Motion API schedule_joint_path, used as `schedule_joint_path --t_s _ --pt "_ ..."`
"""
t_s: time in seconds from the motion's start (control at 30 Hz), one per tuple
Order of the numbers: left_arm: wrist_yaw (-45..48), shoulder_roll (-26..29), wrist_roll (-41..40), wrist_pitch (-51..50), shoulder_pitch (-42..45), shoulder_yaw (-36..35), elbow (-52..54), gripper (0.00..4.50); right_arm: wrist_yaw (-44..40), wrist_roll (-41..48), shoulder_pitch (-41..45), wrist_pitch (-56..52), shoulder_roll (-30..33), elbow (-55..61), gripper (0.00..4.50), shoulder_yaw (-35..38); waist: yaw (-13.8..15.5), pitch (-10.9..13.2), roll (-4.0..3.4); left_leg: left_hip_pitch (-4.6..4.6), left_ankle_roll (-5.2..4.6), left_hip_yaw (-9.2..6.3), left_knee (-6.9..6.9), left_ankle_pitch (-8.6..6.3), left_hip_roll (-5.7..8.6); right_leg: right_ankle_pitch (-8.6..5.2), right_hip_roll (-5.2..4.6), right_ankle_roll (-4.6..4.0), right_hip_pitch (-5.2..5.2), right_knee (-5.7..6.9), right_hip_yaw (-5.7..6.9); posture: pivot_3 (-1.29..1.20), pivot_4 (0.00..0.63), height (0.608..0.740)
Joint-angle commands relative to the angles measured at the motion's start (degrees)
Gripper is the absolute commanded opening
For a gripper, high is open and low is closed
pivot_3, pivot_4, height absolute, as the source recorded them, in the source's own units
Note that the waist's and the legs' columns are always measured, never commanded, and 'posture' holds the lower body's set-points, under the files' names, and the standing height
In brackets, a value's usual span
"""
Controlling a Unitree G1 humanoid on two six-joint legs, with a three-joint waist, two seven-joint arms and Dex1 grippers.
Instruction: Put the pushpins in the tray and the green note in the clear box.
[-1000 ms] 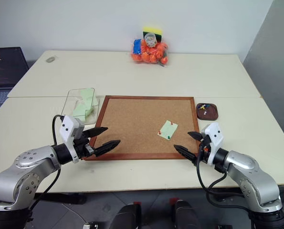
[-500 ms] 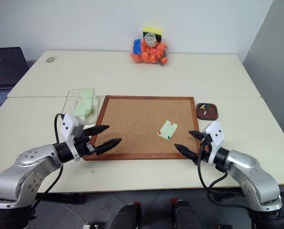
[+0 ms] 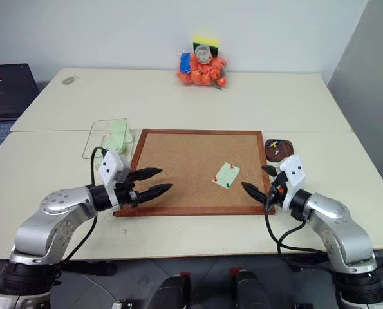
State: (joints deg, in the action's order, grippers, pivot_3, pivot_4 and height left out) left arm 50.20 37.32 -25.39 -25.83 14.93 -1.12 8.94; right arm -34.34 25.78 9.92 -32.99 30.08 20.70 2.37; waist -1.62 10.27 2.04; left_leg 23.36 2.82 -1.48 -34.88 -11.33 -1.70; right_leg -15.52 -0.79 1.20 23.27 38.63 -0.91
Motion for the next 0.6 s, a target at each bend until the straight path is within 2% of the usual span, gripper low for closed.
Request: schedule_joint_path --t_s 0.03,0.4,0.6 --pt "2.3 -2.7 2.1 4.6 5.2 2.4 -6.0 2.17 -0.2 -0.8 2.4 1.6 -1.0 -0.3 4.50 -1.1 0.0 0.0 0.00 0.00 0.00 0.00 0.00 0.00 0.00 0.00 0.00 0.00 0.00 0.01 0.01 0.00 0.150 0.740" --pt "7.8 -8.4 7.4 14.1 13.6 6.4 -23.1 0.09 -1.0 -5.5 11.7 6.8 -5.8 -12.1 4.50 -5.9 -0.1 0.0 0.00 0.01 0.00 0.02 -0.07 0.00 0.02 0.02 0.04 0.03 0.02 0.11 0.00 0.00 0.150 0.740" --pt "8.8 -10.6 9.2 15.6 14.1 7.9 -26.4 0.03 -1.3 -7.8 14.4 9.8 -9.1 -18.6 4.50 -7.6 -0.1 0.0 0.00 0.02 0.00 0.01 -0.08 0.00 0.02 0.03 0.03 0.03 0.02 0.12 0.00 0.00 0.150 0.740"
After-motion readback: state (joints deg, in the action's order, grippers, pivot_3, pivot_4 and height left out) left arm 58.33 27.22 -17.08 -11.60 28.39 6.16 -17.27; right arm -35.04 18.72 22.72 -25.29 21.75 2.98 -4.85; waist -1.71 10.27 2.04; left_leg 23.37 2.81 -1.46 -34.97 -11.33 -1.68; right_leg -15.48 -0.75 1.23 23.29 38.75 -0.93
